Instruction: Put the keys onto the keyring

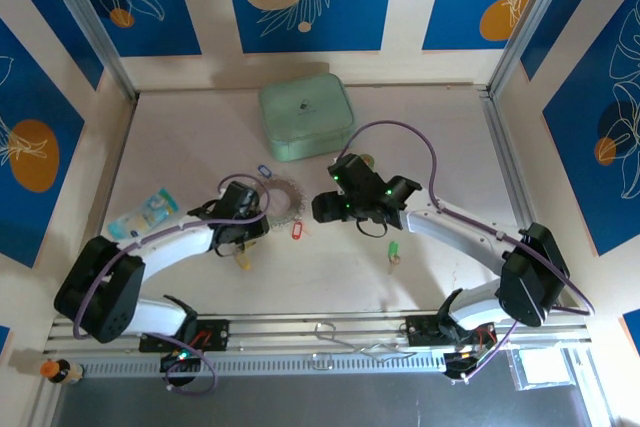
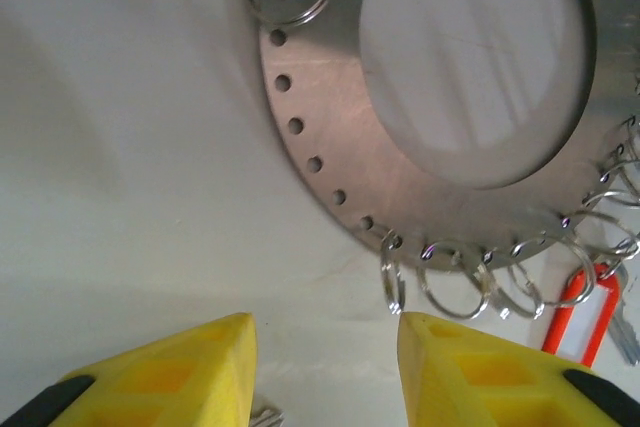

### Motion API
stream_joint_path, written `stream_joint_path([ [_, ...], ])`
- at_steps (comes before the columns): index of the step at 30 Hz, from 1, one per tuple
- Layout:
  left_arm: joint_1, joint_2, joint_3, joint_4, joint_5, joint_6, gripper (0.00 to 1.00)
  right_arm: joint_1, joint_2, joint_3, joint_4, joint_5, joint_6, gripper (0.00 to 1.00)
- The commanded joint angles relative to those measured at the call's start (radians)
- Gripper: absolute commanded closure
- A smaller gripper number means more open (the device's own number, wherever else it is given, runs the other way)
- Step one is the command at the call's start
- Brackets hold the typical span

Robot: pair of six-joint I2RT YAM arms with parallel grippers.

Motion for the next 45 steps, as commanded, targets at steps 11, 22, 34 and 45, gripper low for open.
stream_joint_path([
  [11,-0.033,0.088,0.049,0.068,-0.024,-0.062,0.69,-0.031,-0.036,-0.030,0.019,0.013,0.019,0.30],
  [22,-0.037,0.107,0.046,0.076,-0.014,-0.058,0.87,-0.040,-0.038,-0.029,0.029,0.007,0.020,0.30],
  [34,-0.105,-0.019,0.115,-0.025,-0.138,0.076,1.00,-0.052,-0.069,-0.039,0.032,0.026,0.024,0.30],
  [45,-0.133,-0.165,0.208,0.085,-0.157,0.564,1.00,-0.106,-0.113,-0.038,0.030,0.016,-0.004,0.30],
])
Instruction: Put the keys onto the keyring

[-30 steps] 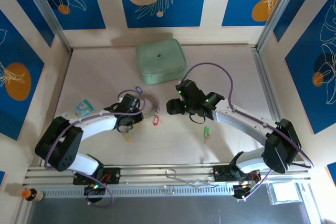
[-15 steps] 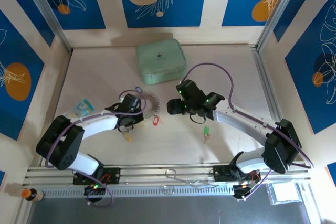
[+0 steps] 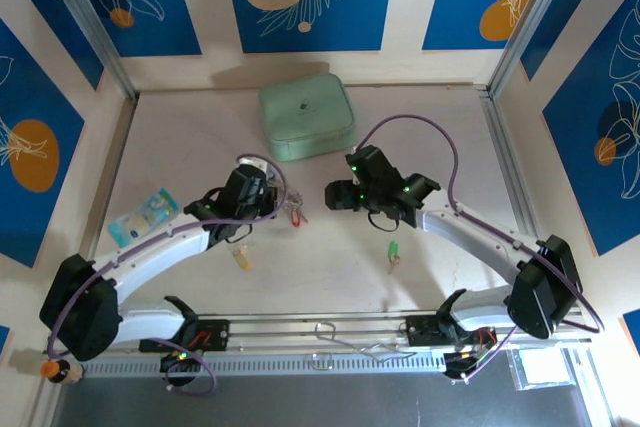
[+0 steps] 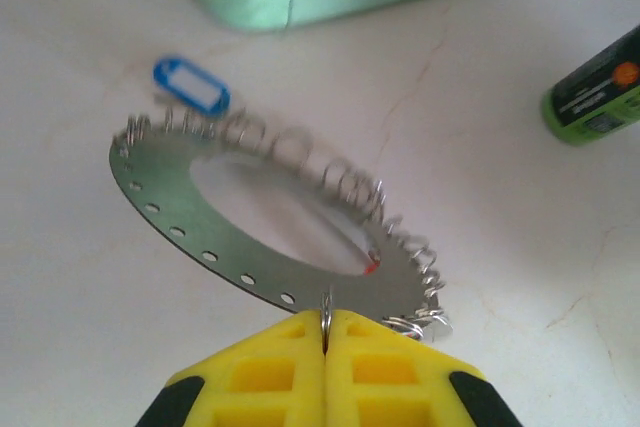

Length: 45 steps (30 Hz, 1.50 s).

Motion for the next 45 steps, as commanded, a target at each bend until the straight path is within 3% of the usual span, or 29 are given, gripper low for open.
stream_joint_path([
  [1,-0.009,-0.048,0.043,0.078,0.010,0.247,1.00,-0.020,-0.037,-0.010,0.004,0.001,-0.013,0.30],
  [8,-0.010,-0.127,0.009,0.272,0.137,0.536,1.00,-0.062,-0.068,-0.007,0.012,-0.015,-0.040,0.30],
  [17,-0.010,-0.120,-0.096,0.572,0.324,0.801,1.00,-0.148,-0.104,0.000,0.047,-0.046,-0.097,0.30],
  [24,-0.010,-0.066,-0.125,0.746,0.501,0.957,1.00,-0.199,-0.115,-0.005,0.124,-0.088,-0.179,0.30],
  [30,-0.010,-0.043,-0.144,0.865,0.517,0.938,1.00,-0.197,-0.160,-0.067,0.195,-0.043,-0.282,0.30],
  [34,-0.008,-0.053,-0.171,0.865,0.561,0.941,1.00,-0.196,-0.229,-0.122,0.256,-0.084,-0.379,0.31],
  [41,0.003,-0.101,-0.187,0.785,0.692,1.022,1.00,-0.194,-0.255,-0.195,0.418,-0.383,-0.540,0.34],
  [45,0.005,-0.141,-0.173,0.673,0.744,1.069,1.00,-0.175,-0.262,-0.219,0.467,-0.472,-0.660,0.36],
])
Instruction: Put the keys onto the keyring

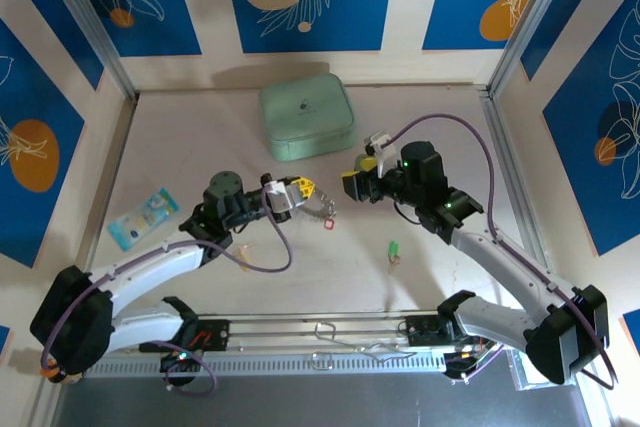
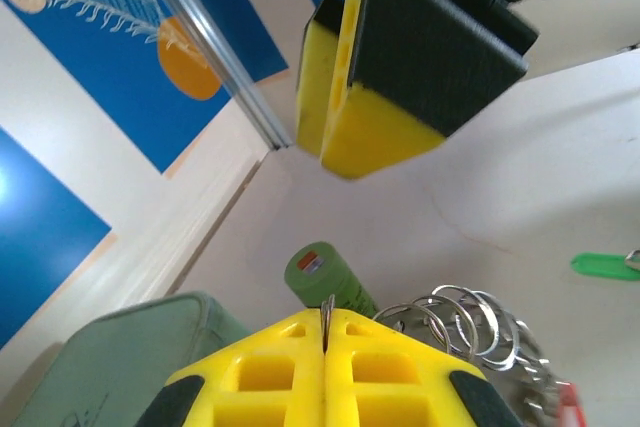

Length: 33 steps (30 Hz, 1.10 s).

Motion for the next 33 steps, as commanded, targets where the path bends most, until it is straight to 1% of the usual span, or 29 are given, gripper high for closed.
stream_joint_path([
  [1,0.004,-0.057,0.017,-0.078,0.112,0.077,1.00,0.021,-0.020,-0.035,0.092,-0.166,-0.177,0.36],
  [6,0.004,-0.102,0.021,-0.136,0.168,0.063,1.00,0.070,-0.109,-0.146,0.140,-0.226,-0.448,0.36],
  [8,0.004,-0.112,0.018,-0.139,0.200,0.048,1.00,0.074,-0.138,-0.176,0.158,-0.255,-0.527,0.41],
  [11,0.005,-0.119,0.023,-0.152,0.250,0.010,1.00,0.076,-0.155,-0.193,0.164,-0.310,-0.601,0.55],
  [14,0.005,-0.122,0.030,-0.165,0.296,-0.027,1.00,0.087,-0.151,-0.193,0.185,-0.326,-0.600,0.66],
  [16,0.004,-0.121,0.032,-0.162,0.321,-0.053,1.00,0.091,-0.147,-0.196,0.208,-0.349,-0.581,0.69],
  [19,0.005,-0.121,0.024,-0.134,0.342,-0.092,1.00,0.102,-0.135,-0.200,0.242,-0.395,-0.549,0.69],
  [25,0.005,-0.125,0.011,-0.091,0.346,-0.129,1.00,0.127,-0.115,-0.194,0.244,-0.449,-0.539,0.69],
  [28,0.005,-0.123,0.011,-0.082,0.356,-0.141,1.00,0.136,-0.101,-0.190,0.255,-0.441,-0.536,0.67],
  [33,0.005,-0.119,0.007,-0.050,0.370,-0.169,1.00,0.162,-0.077,-0.183,0.284,-0.419,-0.533,0.68],
])
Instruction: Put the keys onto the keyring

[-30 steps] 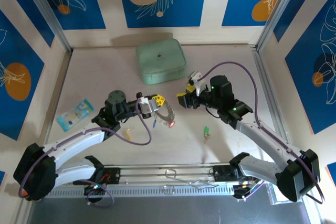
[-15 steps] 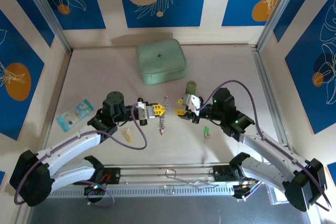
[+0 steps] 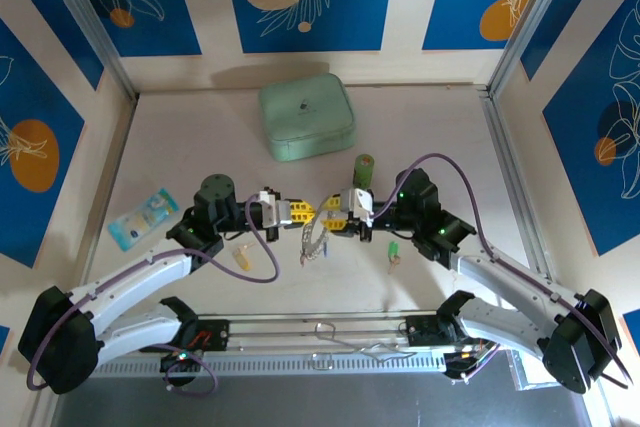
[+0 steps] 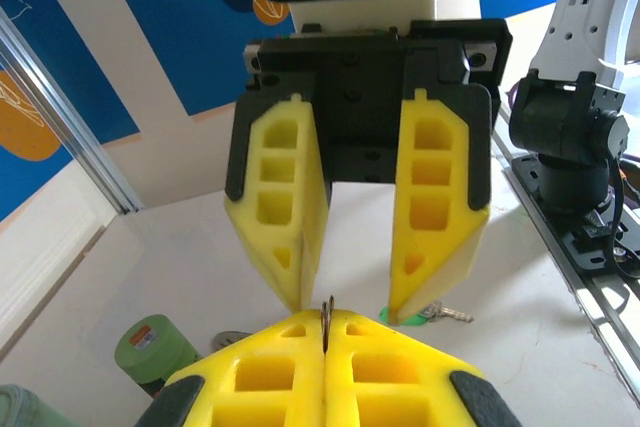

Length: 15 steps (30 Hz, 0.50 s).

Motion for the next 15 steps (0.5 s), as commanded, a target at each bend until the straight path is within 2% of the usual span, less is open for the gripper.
stream_joint_path([
  [1,0.005,-0.018,0.005,0.084,0.052,-0.038,1.00,0.017,0.014,0.008,0.040,-0.010,0.006,0.69],
  [10,0.003,-0.023,-0.001,0.097,0.059,-0.074,1.00,0.030,0.025,0.012,0.081,0.000,0.029,0.79],
  [15,0.003,-0.023,-0.005,0.091,0.063,-0.081,1.00,0.033,0.029,0.015,0.088,-0.005,0.036,0.80],
])
